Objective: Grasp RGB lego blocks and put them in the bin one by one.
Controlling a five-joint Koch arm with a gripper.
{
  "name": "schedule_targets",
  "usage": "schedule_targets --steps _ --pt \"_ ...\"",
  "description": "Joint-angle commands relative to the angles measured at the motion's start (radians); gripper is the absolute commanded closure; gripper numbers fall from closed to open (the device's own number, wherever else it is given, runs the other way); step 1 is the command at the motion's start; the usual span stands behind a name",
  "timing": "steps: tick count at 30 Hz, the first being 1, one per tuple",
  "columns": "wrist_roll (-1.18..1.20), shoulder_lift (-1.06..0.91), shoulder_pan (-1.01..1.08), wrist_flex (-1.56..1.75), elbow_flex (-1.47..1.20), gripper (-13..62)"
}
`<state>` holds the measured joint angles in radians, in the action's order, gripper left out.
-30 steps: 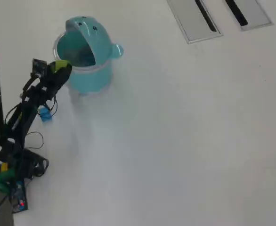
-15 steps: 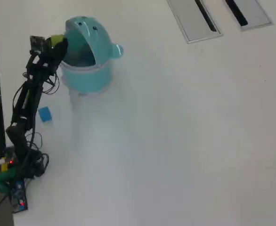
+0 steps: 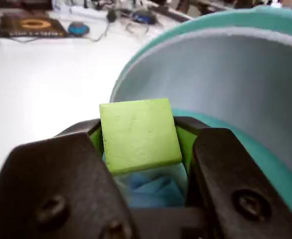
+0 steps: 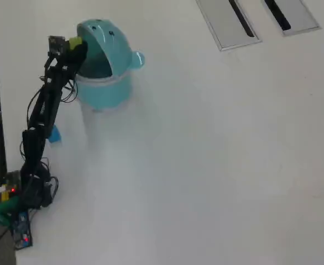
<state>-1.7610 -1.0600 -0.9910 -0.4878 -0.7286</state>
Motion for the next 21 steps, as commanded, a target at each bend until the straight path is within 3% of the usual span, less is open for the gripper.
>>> schedule_targets --steps 1,21 --pt "-0.014 -0.025 -0.011 0.043 0.055 37.9" --pt "-0.051 -0.106 -0.003 0.011 0.046 18.5"
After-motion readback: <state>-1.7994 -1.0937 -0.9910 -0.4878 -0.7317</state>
